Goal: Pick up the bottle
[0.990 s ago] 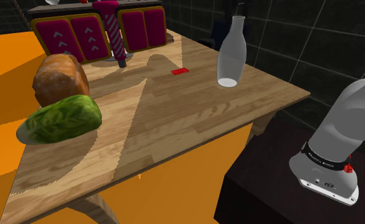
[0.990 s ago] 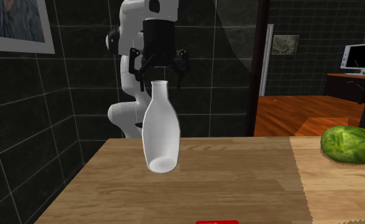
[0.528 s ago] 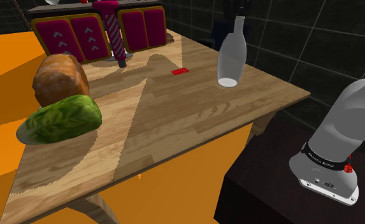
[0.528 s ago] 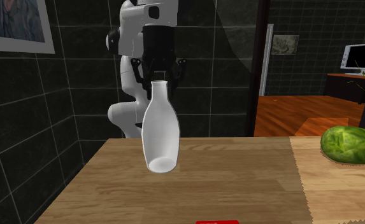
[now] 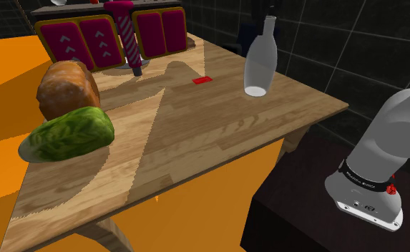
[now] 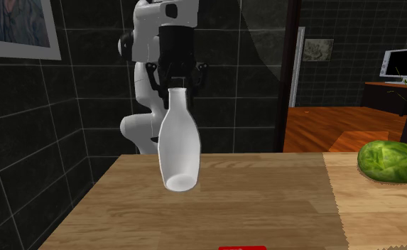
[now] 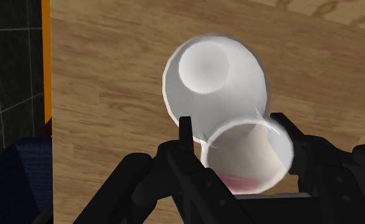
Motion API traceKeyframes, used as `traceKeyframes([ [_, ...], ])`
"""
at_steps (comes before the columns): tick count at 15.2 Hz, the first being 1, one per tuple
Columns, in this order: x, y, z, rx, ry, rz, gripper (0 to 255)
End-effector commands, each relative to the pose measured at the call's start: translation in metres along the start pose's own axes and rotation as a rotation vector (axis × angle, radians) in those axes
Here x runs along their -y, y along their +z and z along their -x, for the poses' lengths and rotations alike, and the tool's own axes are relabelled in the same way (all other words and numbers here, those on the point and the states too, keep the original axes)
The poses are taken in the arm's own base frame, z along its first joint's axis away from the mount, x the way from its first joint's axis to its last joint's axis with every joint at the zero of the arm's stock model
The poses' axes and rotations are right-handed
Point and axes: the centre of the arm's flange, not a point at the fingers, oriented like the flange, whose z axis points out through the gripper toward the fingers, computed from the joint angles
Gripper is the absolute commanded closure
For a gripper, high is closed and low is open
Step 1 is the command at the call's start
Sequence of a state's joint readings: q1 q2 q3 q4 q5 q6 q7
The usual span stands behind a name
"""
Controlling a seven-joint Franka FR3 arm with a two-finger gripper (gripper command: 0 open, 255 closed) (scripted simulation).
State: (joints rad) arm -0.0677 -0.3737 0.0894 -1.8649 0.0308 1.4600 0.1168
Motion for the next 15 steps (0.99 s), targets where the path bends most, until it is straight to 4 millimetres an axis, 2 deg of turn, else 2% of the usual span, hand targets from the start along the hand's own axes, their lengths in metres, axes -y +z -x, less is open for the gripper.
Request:
traceKeyframes([
  [1, 0.001, -0.009, 0.0, 0.001, 0.0, 0.0, 255],
  [13, 0.0, -0.073, 0.002, 0.001, 0.0, 0.0, 255],
  [15, 0.0, -0.073, 0.002, 0.001, 0.0, 0.0, 255],
])
